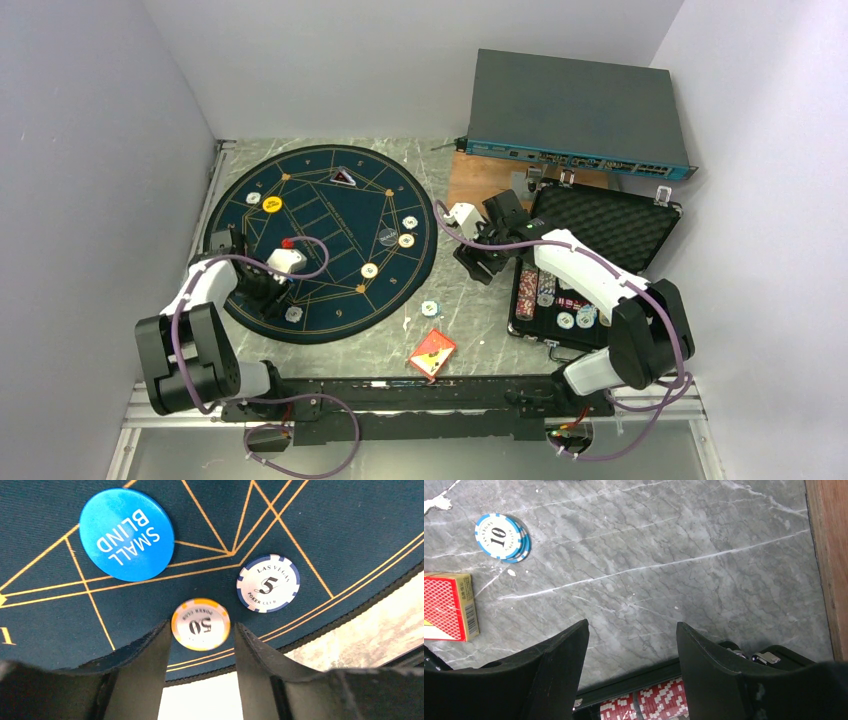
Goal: Distribute texas hold em gaming equipment
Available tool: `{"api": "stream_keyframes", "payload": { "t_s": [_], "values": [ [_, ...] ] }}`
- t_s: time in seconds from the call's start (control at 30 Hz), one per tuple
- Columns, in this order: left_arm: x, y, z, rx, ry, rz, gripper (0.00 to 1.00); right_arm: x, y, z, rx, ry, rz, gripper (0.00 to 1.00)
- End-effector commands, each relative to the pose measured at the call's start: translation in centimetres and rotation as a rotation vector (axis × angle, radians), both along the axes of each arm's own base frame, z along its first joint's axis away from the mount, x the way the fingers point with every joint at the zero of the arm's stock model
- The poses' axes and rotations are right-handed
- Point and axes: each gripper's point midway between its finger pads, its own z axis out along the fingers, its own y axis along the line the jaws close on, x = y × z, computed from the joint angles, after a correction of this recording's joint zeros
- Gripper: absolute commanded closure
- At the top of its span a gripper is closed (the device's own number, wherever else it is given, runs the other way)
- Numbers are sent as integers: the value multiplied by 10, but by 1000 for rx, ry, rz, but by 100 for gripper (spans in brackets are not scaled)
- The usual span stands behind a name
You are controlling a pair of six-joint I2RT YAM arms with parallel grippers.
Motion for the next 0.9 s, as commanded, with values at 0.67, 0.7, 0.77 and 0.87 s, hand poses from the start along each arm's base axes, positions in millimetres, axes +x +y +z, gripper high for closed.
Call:
{"api": "stream_keyframes", "payload": {
  "t_s": [0.67,0.7,0.77,0.87],
  "values": [
    [92,-120,97,-179,-244,-163,15,0,3,2,17,11,3,32],
    [97,-128,97,-180,-246,-171,16,1,3,2,15,10,0,32],
    [106,-141,94,-176,-248,-174,16,1,1,2,12,6,-5,32],
    [117,-156,84,-141,-238,-180,17,2,-1,2,9,1,-11,32]
  ]
}}
